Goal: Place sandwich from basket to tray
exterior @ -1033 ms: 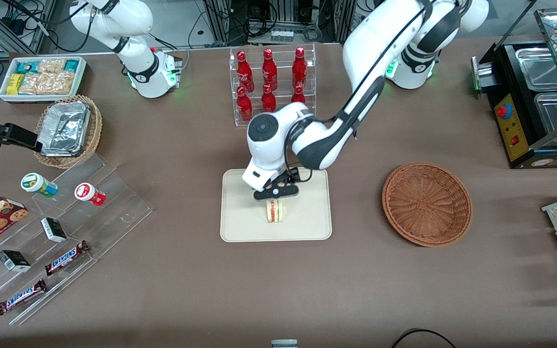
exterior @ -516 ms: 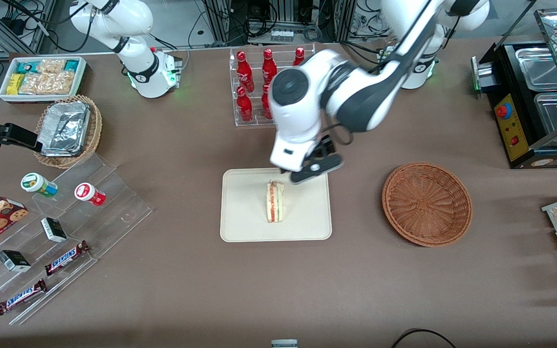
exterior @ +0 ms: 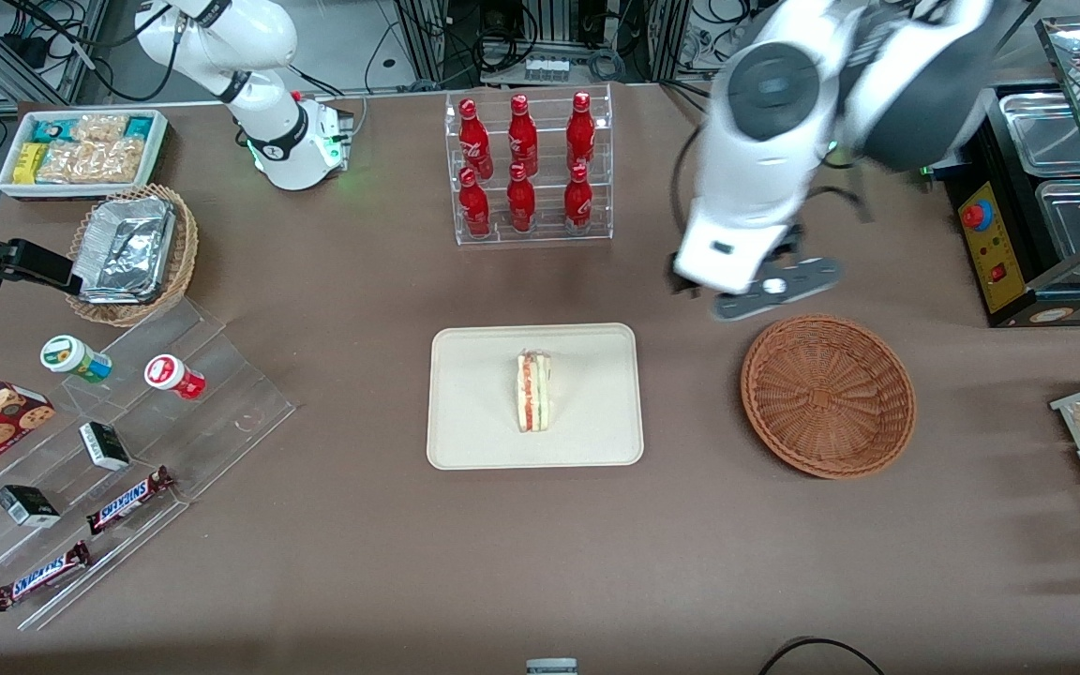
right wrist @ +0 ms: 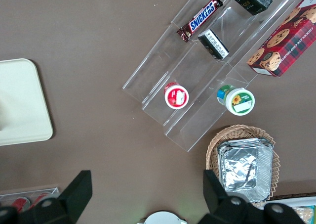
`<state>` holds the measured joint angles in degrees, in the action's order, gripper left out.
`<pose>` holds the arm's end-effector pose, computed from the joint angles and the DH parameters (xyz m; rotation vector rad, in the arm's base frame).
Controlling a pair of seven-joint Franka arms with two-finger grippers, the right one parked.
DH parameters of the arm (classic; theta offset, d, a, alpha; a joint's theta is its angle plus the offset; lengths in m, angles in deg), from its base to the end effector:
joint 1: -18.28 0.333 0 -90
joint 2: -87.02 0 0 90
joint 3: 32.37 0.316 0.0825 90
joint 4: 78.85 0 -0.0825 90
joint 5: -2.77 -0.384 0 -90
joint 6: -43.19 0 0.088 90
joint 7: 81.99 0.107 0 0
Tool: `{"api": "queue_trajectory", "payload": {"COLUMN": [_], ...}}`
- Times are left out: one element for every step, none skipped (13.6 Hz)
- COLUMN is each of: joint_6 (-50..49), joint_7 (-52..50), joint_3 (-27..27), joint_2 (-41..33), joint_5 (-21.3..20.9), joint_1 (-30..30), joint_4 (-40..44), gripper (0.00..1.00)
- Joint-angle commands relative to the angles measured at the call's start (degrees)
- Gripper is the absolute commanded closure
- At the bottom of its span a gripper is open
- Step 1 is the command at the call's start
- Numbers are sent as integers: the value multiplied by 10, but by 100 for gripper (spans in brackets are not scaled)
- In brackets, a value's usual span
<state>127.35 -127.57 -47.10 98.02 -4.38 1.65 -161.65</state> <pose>0.5248 -0.2865 0.5677 -2.9554 -0.3734 0.1187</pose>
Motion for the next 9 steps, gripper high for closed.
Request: {"api": "queue_trajectory", "payload": {"joint_6": [-32,-42,-50,-57,-68,-75,-82,-84,-84], "joint_7": [108,147,186,224,262,296,338,377,408], "joint_3": [-3,-3,-2,2,23,46,66,86,101], "joint_2": [-48,-58,-64,-70,-77,-84,-92,-96,-99], "joint_5": [28,30,41,46,46,47,51,53,53], "joint_1": [59,80,102,117,118,117,117,117,115], "joint_4": [-25,-25,-25,-25,-24,-25,-25,-25,-25], "gripper": [1,1,1,1,1,1,1,1,1]}}
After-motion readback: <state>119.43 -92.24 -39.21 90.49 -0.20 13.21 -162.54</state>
